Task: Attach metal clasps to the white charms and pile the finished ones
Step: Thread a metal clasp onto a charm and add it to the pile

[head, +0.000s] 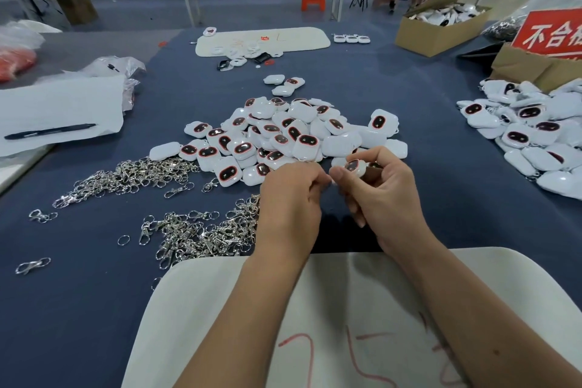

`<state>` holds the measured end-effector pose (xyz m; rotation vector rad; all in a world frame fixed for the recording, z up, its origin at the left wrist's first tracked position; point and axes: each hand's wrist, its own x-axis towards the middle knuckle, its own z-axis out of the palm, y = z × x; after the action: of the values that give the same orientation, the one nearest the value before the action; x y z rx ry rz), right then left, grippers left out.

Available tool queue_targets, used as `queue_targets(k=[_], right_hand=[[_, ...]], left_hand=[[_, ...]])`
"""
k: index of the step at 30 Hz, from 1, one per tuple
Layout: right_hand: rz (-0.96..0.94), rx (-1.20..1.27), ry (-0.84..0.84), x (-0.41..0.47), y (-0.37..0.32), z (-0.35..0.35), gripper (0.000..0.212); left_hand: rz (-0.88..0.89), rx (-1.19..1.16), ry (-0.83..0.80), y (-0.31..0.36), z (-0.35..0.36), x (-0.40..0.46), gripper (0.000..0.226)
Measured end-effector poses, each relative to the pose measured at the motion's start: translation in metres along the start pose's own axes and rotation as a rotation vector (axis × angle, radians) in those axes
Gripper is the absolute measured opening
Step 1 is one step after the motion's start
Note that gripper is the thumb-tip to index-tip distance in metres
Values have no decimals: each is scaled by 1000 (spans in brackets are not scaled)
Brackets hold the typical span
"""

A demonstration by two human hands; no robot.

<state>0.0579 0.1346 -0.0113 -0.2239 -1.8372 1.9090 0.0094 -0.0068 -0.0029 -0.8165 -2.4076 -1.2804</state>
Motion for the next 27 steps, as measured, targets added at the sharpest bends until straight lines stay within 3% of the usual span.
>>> queue_targets(k=[2, 4, 7, 14, 17, 20, 27], right_hand=[[17, 39, 0, 0, -2, 0, 34], [58, 174, -24, 1, -6, 0, 38], [96, 309, -51, 2, -10, -3, 41], [93, 292, -78, 2, -9, -1, 50], [93, 249, -107, 1, -7, 0, 43], [91, 251, -134, 1, -6, -1, 35], [100, 240, -154, 0, -6, -1, 38]], left_hand=[[-52, -82, 38, 1, 2, -1, 14], [-271, -431, 98, 4, 4, 1, 10], [-551, -968, 1, 13, 8, 1, 14], [-755, -1293, 48, 16, 7, 0, 12], [-752, -1302, 89, 16, 3, 2, 13], [-656, -1149, 143, 15, 2, 3, 21], [-510, -996, 164, 9, 2, 3, 18]])
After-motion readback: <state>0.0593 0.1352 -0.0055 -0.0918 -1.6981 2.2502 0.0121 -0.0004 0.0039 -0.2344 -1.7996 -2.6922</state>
